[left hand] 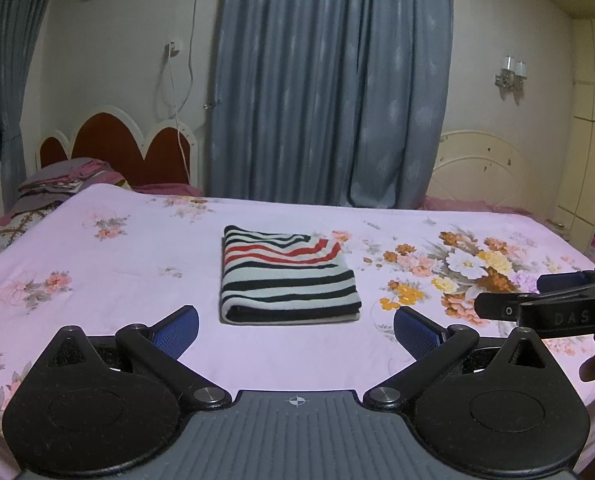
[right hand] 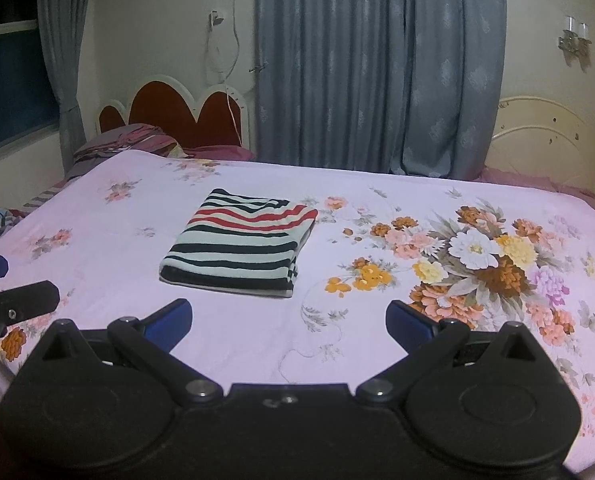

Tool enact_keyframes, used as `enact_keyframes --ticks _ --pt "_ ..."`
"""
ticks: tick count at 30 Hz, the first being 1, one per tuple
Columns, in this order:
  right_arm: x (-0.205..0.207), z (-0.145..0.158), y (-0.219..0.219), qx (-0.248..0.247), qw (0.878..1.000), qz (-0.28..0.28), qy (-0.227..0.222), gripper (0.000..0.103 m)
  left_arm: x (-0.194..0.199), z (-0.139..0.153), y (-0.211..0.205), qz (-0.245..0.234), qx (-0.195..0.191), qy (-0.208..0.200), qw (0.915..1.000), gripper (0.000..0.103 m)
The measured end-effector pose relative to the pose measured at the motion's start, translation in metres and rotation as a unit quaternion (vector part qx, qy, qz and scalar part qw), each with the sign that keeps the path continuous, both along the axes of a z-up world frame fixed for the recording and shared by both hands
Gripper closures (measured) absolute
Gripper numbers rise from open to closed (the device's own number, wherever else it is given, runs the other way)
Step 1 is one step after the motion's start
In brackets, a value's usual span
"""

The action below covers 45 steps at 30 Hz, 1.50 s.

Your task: Fold small clothes

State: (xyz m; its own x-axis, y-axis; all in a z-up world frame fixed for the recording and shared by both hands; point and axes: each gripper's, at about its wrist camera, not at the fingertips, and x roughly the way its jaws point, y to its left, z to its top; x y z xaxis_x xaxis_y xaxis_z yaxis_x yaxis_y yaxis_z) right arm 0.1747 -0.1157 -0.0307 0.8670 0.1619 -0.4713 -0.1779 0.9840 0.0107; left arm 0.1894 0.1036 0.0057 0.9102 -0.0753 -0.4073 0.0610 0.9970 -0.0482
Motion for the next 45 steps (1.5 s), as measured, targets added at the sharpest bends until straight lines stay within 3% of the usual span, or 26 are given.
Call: enact_keyframes --ticks 45 --pt "-0.003 0.002 -0.002 0.005 1.000 0.001 -0.007 0.001 0.009 -0.001 0.005 0.003 0.002 -0.002 1.0000 0.001"
